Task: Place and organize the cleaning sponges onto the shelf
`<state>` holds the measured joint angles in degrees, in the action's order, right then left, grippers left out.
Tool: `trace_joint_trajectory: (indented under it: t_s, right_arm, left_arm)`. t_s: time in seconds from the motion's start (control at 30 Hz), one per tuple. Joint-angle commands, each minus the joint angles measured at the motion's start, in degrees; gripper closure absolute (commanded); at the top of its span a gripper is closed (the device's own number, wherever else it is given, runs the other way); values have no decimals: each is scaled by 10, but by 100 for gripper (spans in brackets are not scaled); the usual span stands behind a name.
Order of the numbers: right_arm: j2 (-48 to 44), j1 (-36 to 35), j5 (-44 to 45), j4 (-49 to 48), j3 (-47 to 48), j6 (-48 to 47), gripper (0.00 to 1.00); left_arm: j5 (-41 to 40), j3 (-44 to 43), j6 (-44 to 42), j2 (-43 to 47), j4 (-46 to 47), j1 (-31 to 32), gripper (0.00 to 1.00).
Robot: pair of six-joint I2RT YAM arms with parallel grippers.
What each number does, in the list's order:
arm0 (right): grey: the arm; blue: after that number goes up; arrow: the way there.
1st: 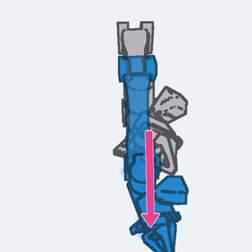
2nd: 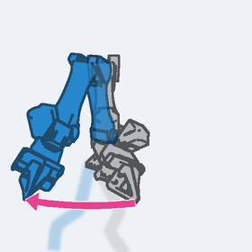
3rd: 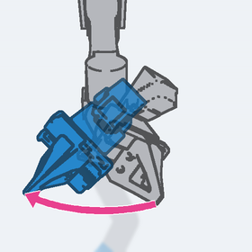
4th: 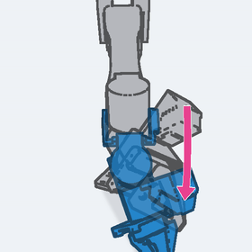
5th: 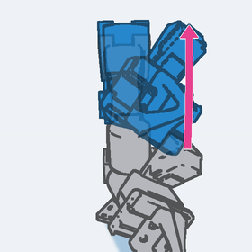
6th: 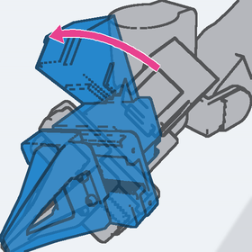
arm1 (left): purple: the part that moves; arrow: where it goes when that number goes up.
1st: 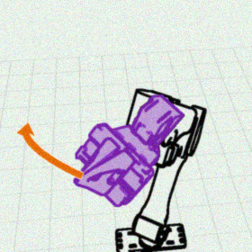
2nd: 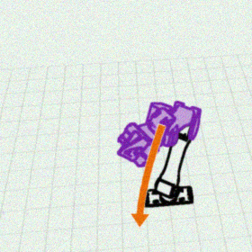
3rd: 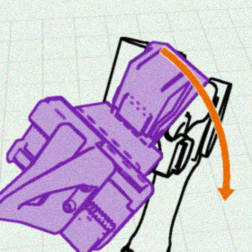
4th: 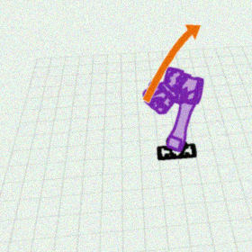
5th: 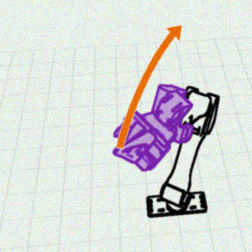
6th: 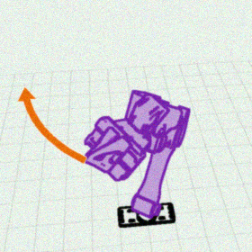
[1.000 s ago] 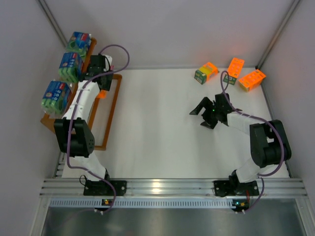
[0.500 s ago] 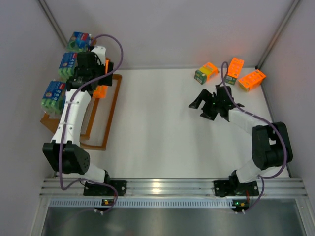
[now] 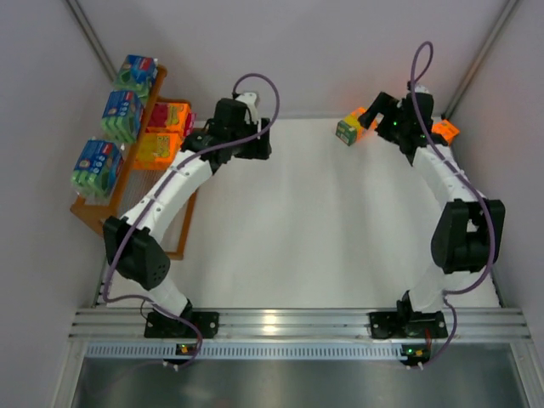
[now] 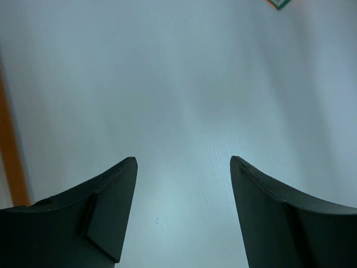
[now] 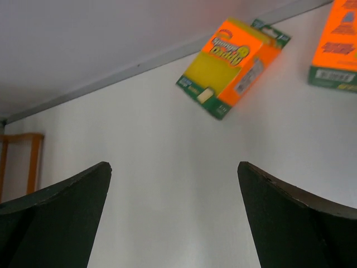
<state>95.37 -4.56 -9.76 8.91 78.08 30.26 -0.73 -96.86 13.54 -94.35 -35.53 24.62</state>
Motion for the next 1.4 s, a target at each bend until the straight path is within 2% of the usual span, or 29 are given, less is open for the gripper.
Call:
trace_joint_trajectory:
  t_s: [0.0, 0.13, 0.2, 0.27, 0.33, 0.47, 0.57, 0.6, 0.73, 0.9, 1.03, 1.13, 1.17, 1.23, 1.27, 1.37]
  right_arm:
    - [73, 39, 70, 1, 109, -72, 1]
    - [211, 68, 64, 111, 314, -73, 1]
    - [247, 64, 87, 136, 362, -24, 1]
    - [271, 59, 125, 136, 371, 19, 1]
    - [275, 50, 154, 104, 336, 65, 0]
    - [292, 20, 166, -22, 300, 109, 1]
    - [344, 3, 148, -69, 340, 96, 1]
    - [361, -2, 136, -64, 383, 97, 1]
    - [431, -16, 138, -69, 449, 84, 0]
    - [456, -35, 192, -29, 498, 37, 0]
    - [447, -46, 224, -17, 496, -31, 1]
    - [440, -62, 250, -28, 499, -113, 1]
    - [438, -66, 262, -59, 497, -175, 1]
    - [445, -81, 272, -84, 501, -234, 1]
    - [452, -84, 245, -100, 509, -279, 1]
    - [491, -78, 223, -91, 572, -336, 1]
  left_arm:
    - [-30, 46, 55, -4, 27, 42, 27]
    - [-29, 123, 78, 8, 65, 61, 25]
    - [-40, 156, 84, 9, 84, 66, 24]
    - [-63, 172, 83, 4, 90, 67, 21]
    - [-72, 175, 78, -10, 89, 67, 20]
    - [-62, 185, 65, -22, 93, 67, 20]
    - [-69, 195, 48, -18, 92, 67, 20]
    - [-79, 200, 43, -8, 92, 67, 20]
    - [-92, 229, 25, 15, 93, 66, 18]
    - [-101, 234, 16, 20, 93, 65, 18]
    - [-108, 236, 11, 9, 94, 64, 18]
    - [-101, 235, 10, 2, 93, 65, 18]
    - [-97, 236, 10, 1, 94, 65, 18]
    - [-97, 236, 10, 0, 96, 65, 18]
    - [-96, 236, 9, -1, 95, 64, 18]
    - [-96, 236, 8, -4, 95, 65, 18]
